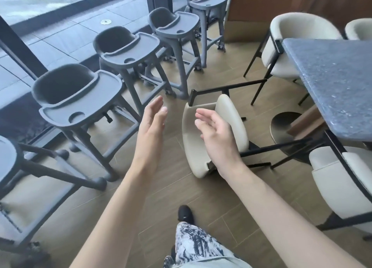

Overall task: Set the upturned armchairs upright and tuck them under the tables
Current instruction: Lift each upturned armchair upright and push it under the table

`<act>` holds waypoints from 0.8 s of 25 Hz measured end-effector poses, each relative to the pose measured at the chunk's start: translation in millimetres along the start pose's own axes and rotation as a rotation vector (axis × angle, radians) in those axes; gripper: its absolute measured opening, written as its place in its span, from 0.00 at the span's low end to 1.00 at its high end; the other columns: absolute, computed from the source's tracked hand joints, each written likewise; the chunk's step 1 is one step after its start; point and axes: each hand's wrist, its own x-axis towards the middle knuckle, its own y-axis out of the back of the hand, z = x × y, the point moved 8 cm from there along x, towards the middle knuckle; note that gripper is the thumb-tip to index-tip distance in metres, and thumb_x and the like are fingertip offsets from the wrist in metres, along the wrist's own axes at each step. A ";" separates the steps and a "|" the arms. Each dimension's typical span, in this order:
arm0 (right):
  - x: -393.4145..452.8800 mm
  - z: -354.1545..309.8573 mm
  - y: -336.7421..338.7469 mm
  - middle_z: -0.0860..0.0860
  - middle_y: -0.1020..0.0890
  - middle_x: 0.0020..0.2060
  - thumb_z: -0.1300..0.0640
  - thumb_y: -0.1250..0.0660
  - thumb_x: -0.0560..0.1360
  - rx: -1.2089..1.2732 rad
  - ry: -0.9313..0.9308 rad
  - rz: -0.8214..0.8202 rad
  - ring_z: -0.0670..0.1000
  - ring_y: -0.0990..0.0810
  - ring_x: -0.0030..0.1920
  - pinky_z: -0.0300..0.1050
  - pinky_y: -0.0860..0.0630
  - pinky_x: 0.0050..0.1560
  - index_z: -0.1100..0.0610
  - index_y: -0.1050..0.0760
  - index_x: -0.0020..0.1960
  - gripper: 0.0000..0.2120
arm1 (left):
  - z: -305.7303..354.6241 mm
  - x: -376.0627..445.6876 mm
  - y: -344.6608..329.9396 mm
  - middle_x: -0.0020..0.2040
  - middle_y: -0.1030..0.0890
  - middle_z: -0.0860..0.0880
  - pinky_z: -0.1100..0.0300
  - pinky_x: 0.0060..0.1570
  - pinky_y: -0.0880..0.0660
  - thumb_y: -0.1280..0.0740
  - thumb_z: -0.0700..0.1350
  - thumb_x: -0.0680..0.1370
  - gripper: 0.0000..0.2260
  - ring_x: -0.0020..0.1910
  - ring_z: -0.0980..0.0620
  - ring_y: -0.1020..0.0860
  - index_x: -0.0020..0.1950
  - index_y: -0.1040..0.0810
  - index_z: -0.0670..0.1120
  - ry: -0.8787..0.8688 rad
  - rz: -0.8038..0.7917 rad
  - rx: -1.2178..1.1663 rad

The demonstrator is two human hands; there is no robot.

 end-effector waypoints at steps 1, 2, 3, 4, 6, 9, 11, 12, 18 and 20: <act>8.4 -0.2 -5.9 0.45 0.19 0.59 0.59 0.36 0.80 0.011 -0.006 0.019 0.27 0.23 0.52 0.38 0.26 0.63 0.52 0.23 0.64 0.13 | -0.6 10.8 1.9 0.73 0.27 0.60 0.50 0.75 0.34 0.39 0.58 0.76 0.24 0.72 0.60 0.29 0.73 0.28 0.58 0.001 -0.018 0.001; 15.5 -0.3 -10.1 0.44 0.19 0.58 0.59 0.36 0.80 0.024 -0.012 0.033 0.28 0.23 0.52 0.38 0.26 0.63 0.51 0.23 0.64 0.13 | -0.9 19.4 2.5 0.73 0.27 0.61 0.49 0.75 0.35 0.39 0.58 0.76 0.24 0.72 0.60 0.29 0.73 0.29 0.58 0.003 -0.036 0.006; 23.6 -0.3 -15.1 0.42 0.19 0.57 0.59 0.36 0.80 0.036 -0.019 0.045 0.27 0.23 0.52 0.38 0.26 0.63 0.51 0.23 0.63 0.13 | -1.9 28.7 3.8 0.72 0.27 0.62 0.49 0.75 0.35 0.39 0.58 0.77 0.24 0.72 0.60 0.29 0.73 0.28 0.59 0.008 -0.054 0.008; 32.9 -0.1 -20.8 0.42 0.19 0.57 0.59 0.36 0.80 0.045 -0.026 0.060 0.27 0.23 0.52 0.39 0.26 0.63 0.50 0.23 0.63 0.13 | -2.9 39.6 5.8 0.72 0.27 0.63 0.48 0.76 0.36 0.38 0.59 0.77 0.24 0.72 0.60 0.29 0.73 0.28 0.59 0.014 -0.072 0.011; 53.1 0.1 -30.3 0.43 0.19 0.58 0.59 0.36 0.80 0.057 -0.036 0.096 0.27 0.23 0.52 0.41 0.26 0.64 0.50 0.22 0.63 0.13 | -4.2 62.2 10.1 0.72 0.27 0.64 0.48 0.75 0.36 0.38 0.61 0.76 0.25 0.72 0.61 0.29 0.73 0.28 0.60 0.024 -0.106 0.019; 85.8 -1.3 -47.2 0.44 0.19 0.60 0.58 0.35 0.80 0.080 -0.049 0.125 0.29 0.24 0.55 0.44 0.26 0.66 0.50 0.22 0.63 0.13 | -4.6 96.9 18.3 0.71 0.26 0.65 0.49 0.75 0.36 0.38 0.62 0.74 0.26 0.72 0.61 0.29 0.72 0.28 0.61 0.041 -0.136 0.025; 109.3 -3.4 -59.2 0.45 0.19 0.60 0.58 0.36 0.80 0.098 -0.062 0.148 0.30 0.24 0.57 0.45 0.26 0.67 0.50 0.22 0.63 0.13 | -4.0 124.0 23.1 0.71 0.27 0.65 0.48 0.75 0.36 0.38 0.62 0.74 0.25 0.72 0.61 0.29 0.72 0.28 0.62 0.062 -0.161 0.037; 120.7 -5.0 -64.1 0.45 0.19 0.60 0.58 0.36 0.80 0.106 -0.067 0.160 0.31 0.24 0.58 0.46 0.26 0.67 0.50 0.22 0.63 0.13 | -3.9 137.4 24.5 0.71 0.26 0.66 0.48 0.75 0.36 0.38 0.63 0.74 0.25 0.72 0.61 0.29 0.72 0.28 0.62 0.073 -0.173 0.043; 173.9 -21.5 -82.0 0.48 0.19 0.62 0.59 0.36 0.80 0.132 -0.072 0.219 0.36 0.23 0.61 0.45 0.27 0.68 0.52 0.23 0.65 0.14 | 1.6 204.2 21.1 0.68 0.24 0.66 0.49 0.75 0.35 0.37 0.63 0.74 0.26 0.70 0.62 0.28 0.71 0.27 0.61 0.069 -0.234 0.060; 183.1 -26.3 -83.5 0.48 0.19 0.62 0.60 0.36 0.80 0.128 -0.060 0.235 0.34 0.23 0.59 0.43 0.27 0.67 0.53 0.23 0.65 0.14 | 2.7 219.5 17.6 0.68 0.24 0.65 0.50 0.75 0.35 0.37 0.62 0.74 0.25 0.70 0.63 0.28 0.72 0.27 0.60 0.065 -0.262 0.049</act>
